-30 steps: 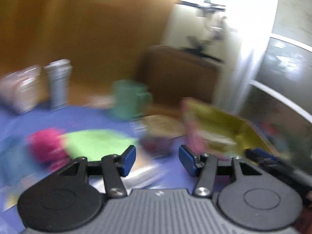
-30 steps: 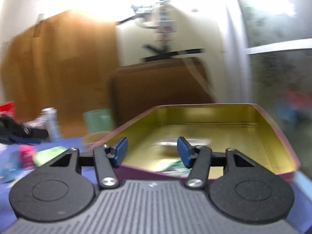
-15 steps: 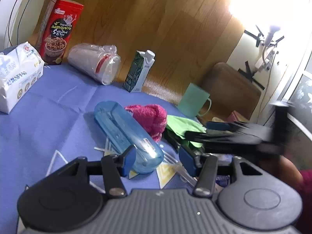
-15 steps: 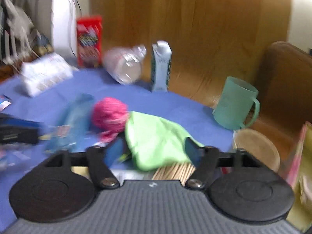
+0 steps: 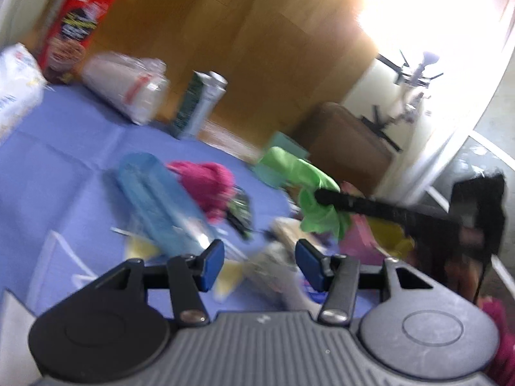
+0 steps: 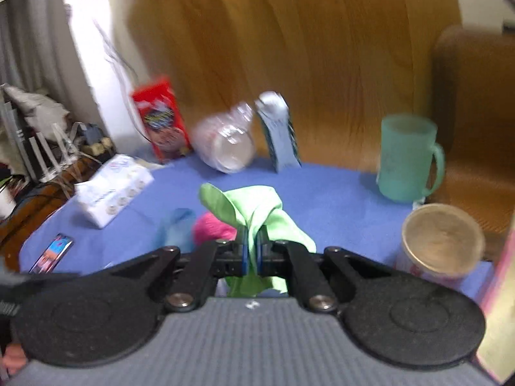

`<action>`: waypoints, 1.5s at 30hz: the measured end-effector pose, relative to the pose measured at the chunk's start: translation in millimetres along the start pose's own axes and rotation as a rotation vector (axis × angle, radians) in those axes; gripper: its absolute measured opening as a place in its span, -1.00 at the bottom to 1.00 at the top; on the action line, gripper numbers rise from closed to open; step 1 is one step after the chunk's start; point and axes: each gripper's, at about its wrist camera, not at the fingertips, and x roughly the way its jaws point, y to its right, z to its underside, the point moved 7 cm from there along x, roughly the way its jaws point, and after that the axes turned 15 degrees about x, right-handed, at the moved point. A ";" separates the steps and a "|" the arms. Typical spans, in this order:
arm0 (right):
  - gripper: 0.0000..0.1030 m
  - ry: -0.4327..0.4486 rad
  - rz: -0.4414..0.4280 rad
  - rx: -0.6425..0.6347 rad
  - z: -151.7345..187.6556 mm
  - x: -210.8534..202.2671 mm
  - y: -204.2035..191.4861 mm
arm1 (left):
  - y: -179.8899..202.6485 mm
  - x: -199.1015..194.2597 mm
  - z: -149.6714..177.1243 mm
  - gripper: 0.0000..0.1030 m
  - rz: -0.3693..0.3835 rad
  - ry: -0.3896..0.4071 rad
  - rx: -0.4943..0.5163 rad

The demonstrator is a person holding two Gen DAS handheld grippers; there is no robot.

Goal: Organize soft objects
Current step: 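Grasp the green cloth on the table with the right gripper, then carry the green cloth into the pink tin and open the right gripper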

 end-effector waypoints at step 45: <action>-0.52 0.518 0.661 0.069 65.1 -161.8 125.4 | 243.4 180.9 -16.4 0.06 0.201 -0.202 0.397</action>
